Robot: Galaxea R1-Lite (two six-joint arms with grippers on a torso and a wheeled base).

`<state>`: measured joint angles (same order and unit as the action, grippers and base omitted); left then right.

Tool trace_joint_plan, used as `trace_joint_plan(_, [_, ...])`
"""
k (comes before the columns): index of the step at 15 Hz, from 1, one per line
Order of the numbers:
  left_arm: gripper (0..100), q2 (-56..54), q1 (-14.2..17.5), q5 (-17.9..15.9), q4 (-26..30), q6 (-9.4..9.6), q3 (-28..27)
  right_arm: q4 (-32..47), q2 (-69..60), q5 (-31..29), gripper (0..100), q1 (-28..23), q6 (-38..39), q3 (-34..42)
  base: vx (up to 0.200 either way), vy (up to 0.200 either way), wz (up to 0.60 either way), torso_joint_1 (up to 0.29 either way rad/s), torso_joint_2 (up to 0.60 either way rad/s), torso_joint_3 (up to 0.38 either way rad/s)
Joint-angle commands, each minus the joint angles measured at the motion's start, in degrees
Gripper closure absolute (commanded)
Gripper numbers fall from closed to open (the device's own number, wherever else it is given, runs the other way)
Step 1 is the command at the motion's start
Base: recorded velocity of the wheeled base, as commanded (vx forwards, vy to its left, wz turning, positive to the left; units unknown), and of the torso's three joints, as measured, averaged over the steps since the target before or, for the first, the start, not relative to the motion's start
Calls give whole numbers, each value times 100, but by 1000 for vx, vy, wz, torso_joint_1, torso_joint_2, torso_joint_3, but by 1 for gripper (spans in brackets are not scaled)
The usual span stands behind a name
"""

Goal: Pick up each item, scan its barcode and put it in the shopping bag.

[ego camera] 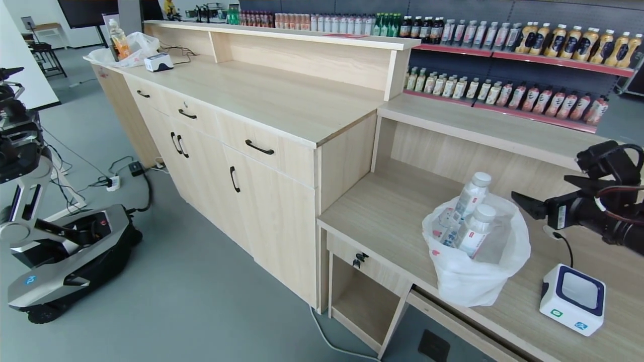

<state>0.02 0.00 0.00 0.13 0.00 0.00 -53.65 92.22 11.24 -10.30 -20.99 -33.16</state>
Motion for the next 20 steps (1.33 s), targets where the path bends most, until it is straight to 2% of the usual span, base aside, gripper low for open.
trace_joint_plan(1, [0, -2, 0, 0, 4, 0, 0, 171, -574, -78, 0, -1018, -300, 46, 0, 0, -600, -7, -2, 7])
trace_joint_plan(5, [0, -2, 0, 0, 4, 0, 0, 1164, -750, -236, 0, -3110, -819, -604, 0, 0, -600, 4, 1, 6])
trace_joint_plan(6, [0, -2, 0, 0, 4, 0, 0, 1322, -732, -403, 0, -3373, -907, -727, 0, 0, -600, 2, 12, 2])
trace_joint_plan(7, [0, -2, 0, 0, 4, 0, 0, 1612, -635, -852, 0, -3716, -959, -903, 0, 0, -600, 7, 2, 2])
trace_joint_plan(9, [0, -2, 0, 0, 4, 0, 0, 2025, -55, -2267, 0, -4226, -1056, -1263, 0, 0, -600, 2, 2, 5])
trace_joint_plan(10, [0, -2, 0, 0, 4, 0, 0, 2034, 200, -2267, 0, -4463, -1091, -1290, 0, 0, 0, 0, 0, 0])
trace_joint_plan(13, [0, -2, 0, 0, 4, 0, 0, 2069, 1079, -2038, 0, -4699, -1601, -1624, 0, 0, 0, 0, 0, 0])
trace_joint_plan(14, [0, -2, 0, 0, 4, 0, 0, 2113, 1298, -1686, 0, -4699, -1610, -1729, 0, 0, 0, 0, 0, 0])
trace_joint_plan(15, [0, -2, 0, 0, 4, 0, 0, 2210, 1624, -922, 0, -4699, -1636, -1993, 0, 0, 0, 0, 0, 0])
trace_joint_plan(16, [0, -2, 0, 0, 4, 0, 0, 2298, 1817, -430, 0, -4699, -1777, -2151, 0, 0, 0, 0, 0, 0])
trace_joint_plan(18, [0, -2, 0, 0, 4, 0, 0, 2377, 2151, -210, 0, -4699, -2471, -2300, 0, 0, 0, 0, 0, 0])
trace_joint_plan(20, [0, -2, 0, 0, 4, 0, 0, 2342, 2335, -140, 0, -4699, -2787, -2353, 0, 0, 0, 0, 0, 0])
